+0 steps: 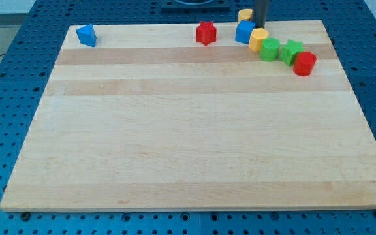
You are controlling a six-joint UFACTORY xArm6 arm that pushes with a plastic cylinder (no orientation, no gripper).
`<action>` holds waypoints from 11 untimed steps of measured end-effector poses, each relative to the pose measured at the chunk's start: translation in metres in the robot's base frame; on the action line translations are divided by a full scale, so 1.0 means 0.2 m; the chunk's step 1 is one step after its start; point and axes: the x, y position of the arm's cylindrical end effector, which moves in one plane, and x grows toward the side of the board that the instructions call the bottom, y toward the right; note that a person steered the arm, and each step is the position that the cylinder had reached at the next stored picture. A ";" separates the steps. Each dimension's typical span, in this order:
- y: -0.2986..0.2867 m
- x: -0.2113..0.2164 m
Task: Slightly move the blue cube towards the top left side of the yellow hexagon
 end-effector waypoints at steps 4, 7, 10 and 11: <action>0.26 -0.09; 0.08 -0.17; -0.05 0.07; 0.04 0.08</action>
